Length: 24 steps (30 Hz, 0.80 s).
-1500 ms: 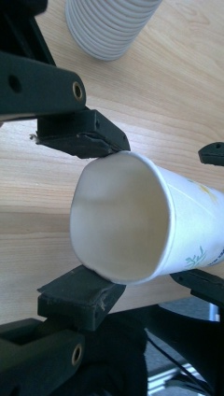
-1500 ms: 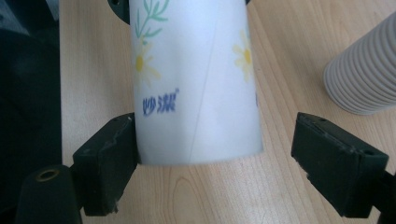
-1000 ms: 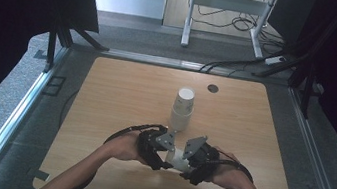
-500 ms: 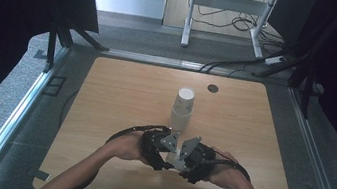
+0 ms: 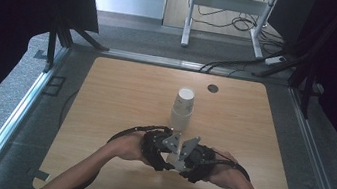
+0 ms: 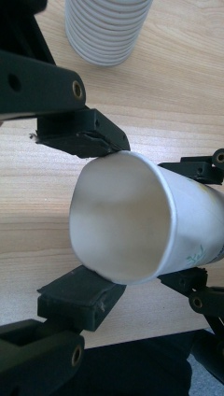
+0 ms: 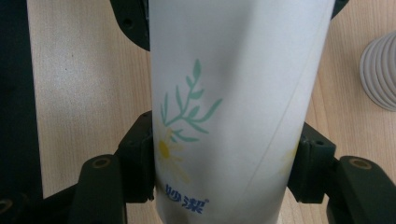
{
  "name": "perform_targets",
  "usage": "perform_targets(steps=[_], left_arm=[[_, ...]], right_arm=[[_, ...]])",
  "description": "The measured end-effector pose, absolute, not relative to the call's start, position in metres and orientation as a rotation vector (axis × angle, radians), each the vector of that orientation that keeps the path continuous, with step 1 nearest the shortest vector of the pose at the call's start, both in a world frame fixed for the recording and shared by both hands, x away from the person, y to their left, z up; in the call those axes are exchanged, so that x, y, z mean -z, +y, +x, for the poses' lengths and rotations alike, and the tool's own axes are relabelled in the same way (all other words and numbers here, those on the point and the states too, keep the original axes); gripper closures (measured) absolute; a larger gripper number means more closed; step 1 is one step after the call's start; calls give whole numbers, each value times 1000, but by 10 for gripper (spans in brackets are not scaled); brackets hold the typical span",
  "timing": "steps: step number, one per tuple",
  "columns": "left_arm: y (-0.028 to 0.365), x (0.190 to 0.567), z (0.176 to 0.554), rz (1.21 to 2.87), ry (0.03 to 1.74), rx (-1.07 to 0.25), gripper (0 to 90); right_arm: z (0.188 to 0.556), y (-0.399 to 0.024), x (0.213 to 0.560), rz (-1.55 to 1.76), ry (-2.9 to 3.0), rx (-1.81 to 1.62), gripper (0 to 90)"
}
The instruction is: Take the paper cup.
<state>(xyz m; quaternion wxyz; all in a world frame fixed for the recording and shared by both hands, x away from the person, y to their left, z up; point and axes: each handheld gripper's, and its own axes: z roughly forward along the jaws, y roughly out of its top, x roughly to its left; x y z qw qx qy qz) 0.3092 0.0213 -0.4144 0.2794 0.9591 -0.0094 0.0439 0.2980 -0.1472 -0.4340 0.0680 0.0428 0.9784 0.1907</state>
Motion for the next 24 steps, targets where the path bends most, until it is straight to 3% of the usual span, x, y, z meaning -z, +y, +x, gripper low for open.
perform_targets(steps=[7, 16, 24], left_arm=[[24, 414, 309, 2539, -9, -104, 315], [33, 408, 311, 2432, 74, -57, 156], [45, 401, 313, 2306, 157, -23, 130]], right_arm=[[298, -149, 434, 140, 2938, -607, 370], [301, -159, 429, 196, 2918, -746, 369], [299, -172, 424, 244, 2879, -922, 369]])
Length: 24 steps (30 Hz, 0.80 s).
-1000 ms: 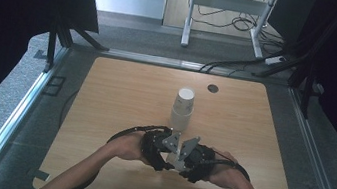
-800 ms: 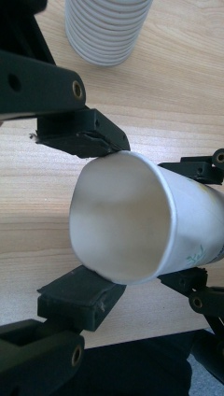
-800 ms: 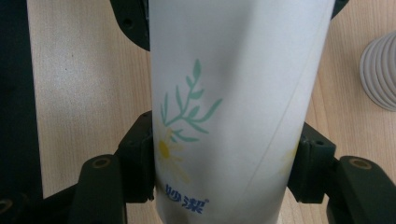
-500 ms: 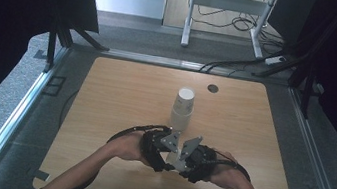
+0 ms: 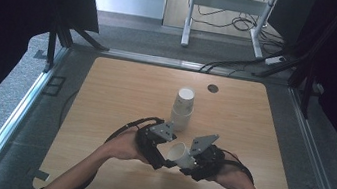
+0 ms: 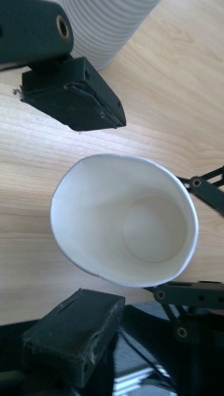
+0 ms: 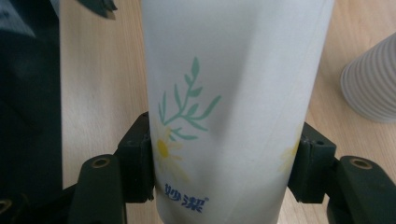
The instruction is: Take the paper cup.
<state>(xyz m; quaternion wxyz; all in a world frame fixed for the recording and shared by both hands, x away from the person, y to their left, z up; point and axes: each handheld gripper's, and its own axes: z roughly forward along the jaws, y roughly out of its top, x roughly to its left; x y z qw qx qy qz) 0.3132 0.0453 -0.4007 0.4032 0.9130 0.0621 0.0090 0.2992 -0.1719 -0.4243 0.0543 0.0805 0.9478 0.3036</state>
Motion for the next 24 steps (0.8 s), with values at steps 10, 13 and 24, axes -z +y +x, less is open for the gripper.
perform_targets(steps=[10, 13, 24], left_arm=[[58, 396, 310, 2140, 203, 3, 138], [59, 397, 310, 2097, 211, 10, 140], [56, 409, 313, 2005, 195, 72, 165]], right_arm=[[297, -190, 421, 300, 2753, -1243, 369], [296, -192, 424, 306, 2720, -1316, 369], [292, -192, 443, 302, 2649, -1510, 369]])
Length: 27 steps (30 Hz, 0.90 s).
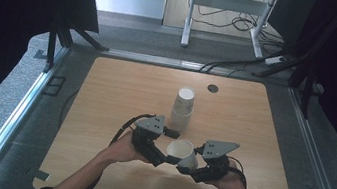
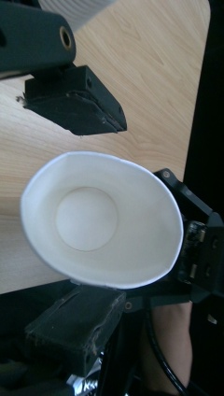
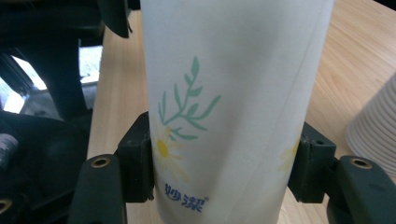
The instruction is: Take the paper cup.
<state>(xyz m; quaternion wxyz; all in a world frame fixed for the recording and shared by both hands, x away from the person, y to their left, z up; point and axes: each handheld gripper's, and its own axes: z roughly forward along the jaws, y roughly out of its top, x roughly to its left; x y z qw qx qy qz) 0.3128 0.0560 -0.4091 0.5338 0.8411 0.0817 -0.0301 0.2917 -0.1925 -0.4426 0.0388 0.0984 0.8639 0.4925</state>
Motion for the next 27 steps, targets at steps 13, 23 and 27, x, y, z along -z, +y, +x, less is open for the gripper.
perform_targets(steps=[13, 23, 27], left_arm=[[52, 416, 314, 1942, 153, 131, 282], [51, 413, 313, 1974, 140, 93, 340], [51, 409, 313, 1995, 134, 71, 345]], right_arm=[[292, -191, 450, 288, 2645, -1597, 367], [295, -189, 453, 292, 2664, -1596, 348], [296, -188, 453, 328, 2654, -1574, 246]])
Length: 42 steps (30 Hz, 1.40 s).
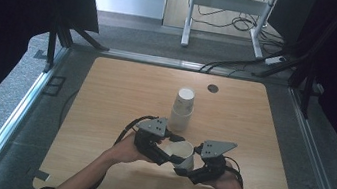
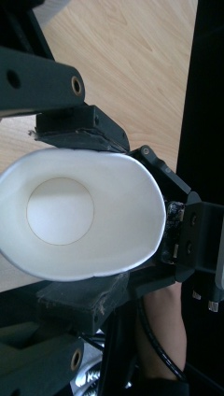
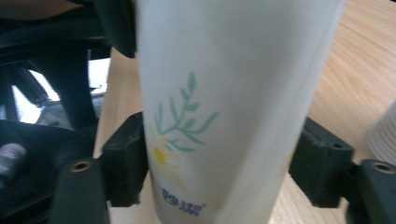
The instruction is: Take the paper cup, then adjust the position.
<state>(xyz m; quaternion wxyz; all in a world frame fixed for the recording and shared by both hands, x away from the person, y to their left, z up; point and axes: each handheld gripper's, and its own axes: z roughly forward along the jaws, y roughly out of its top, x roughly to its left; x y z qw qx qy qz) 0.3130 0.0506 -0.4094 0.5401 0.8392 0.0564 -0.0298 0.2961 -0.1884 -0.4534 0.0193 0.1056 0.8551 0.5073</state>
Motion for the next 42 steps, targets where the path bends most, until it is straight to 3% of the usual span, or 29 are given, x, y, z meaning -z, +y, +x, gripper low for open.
perform_targets(steps=[5, 15, 42], left_arm=[[51, 404, 313, 2034, 134, 20, 347], [56, 400, 313, 2113, 168, -64, 347], [81, 395, 322, 2197, 335, -220, 347]], right_arm=[[297, -189, 452, 360, 2649, -1515, 127], [298, -192, 449, 464, 2611, -1428, 15], [292, -214, 454, 616, 2552, -1231, 0]])
